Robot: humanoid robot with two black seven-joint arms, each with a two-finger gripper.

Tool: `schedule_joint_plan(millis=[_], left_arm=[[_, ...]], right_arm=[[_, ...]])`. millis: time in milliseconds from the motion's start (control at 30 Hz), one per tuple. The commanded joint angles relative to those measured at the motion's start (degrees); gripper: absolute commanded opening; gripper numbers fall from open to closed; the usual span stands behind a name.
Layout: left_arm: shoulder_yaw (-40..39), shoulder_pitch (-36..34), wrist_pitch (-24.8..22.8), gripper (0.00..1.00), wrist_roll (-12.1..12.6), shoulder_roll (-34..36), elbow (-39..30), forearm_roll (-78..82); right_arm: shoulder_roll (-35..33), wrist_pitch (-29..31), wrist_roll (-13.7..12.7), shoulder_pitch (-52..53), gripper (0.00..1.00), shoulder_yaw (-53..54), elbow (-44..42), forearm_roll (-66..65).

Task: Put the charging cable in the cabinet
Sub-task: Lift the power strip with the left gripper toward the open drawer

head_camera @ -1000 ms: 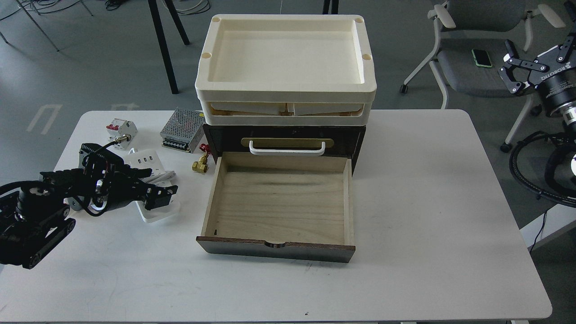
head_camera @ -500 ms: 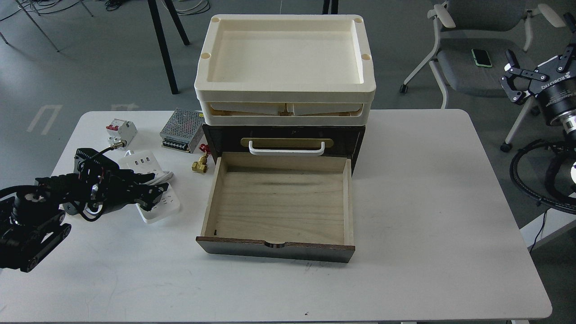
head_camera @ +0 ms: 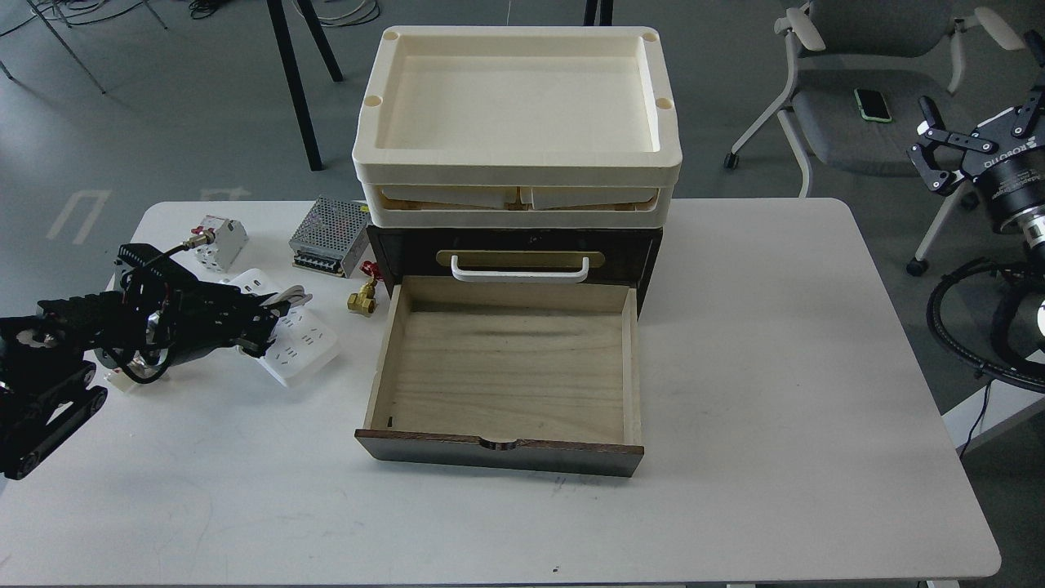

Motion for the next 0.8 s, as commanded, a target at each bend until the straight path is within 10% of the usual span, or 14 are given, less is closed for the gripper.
schedule_joint_plan(millis=[0,367,767], left_arm=[[-0.04,-0.16,-5.13,0.0,-0.01,10.57,-11.78,-4.12],[0.74,4.59,-9.19,0.0,-0.01,31.34,-43.08,-40.43],[1.89,4.5,-12.44,0.0,-0.01,10.0,-43.56,-51.52]], right_arm=[[-0.01,0.0,0.0,-1.04,1.0,1.14,-0.08,0.0],[-0.36,0.0,0.0,-2.71,1.0,3.43,-0.17,0.0],[-0.54,0.09,0.0,-4.12,1.0,4.05,-0.17,0.0]])
